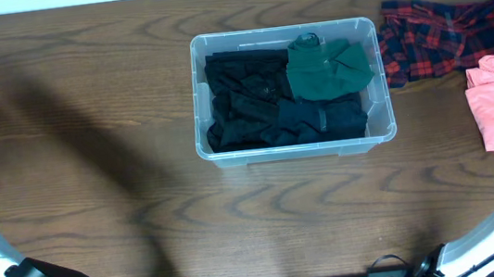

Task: Pack container
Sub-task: 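Move the right gripper to the pink garment, then lower the right gripper and grasp the pink garment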

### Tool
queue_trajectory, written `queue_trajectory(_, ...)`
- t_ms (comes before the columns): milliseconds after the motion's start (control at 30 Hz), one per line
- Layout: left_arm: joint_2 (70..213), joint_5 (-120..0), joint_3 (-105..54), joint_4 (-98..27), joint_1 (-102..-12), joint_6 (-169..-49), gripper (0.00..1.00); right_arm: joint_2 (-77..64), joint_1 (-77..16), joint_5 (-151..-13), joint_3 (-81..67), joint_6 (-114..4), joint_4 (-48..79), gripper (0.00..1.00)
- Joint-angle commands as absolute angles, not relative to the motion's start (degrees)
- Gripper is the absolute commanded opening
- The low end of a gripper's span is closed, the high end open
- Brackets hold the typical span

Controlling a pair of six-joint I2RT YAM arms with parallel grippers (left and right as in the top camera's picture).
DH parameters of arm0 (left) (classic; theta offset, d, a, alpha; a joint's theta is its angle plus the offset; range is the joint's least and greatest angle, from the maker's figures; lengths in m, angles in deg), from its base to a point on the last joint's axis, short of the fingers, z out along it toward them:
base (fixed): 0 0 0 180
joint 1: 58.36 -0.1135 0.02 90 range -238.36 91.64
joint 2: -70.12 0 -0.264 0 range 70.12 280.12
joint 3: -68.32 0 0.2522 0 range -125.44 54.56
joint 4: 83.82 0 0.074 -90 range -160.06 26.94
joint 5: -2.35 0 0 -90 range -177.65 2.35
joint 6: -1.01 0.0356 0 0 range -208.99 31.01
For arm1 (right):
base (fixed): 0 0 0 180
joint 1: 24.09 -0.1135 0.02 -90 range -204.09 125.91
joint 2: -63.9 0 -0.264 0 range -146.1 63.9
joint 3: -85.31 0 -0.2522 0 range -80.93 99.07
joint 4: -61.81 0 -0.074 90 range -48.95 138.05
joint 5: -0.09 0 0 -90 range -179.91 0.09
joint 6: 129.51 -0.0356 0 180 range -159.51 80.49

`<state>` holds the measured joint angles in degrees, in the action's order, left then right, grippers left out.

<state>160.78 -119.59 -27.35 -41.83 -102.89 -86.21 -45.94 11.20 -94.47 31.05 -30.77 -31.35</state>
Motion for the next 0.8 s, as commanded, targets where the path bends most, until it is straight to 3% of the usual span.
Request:
queue_trajectory(0, 160.14, -120.47, -26.65, -41.81, -103.07, -86.54, 0.98, -45.17, 15.46, -94.86, 30.22, -25.70, -31.72, 0.43)
queue_trajectory(233, 160.14, -120.47, -26.65, -41.81, -103.07, -86.54, 0.98, -45.17, 22.78, -90.86, 24.50, -19.52, -26.80, 0.77)
queue_trajectory(400, 160.14, -120.47, -26.65, -41.81, -103.07, -86.54, 0.98, -45.17, 24.62, -83.38, 16.91, -11.78, -19.70, 0.79)
queue_trajectory(767, 160.14, -120.44, -26.65, -41.81, -103.07, -86.54, 0.98, -45.17, 23.22, -80.67, -0.18, -11.56, 5.24, 0.80)
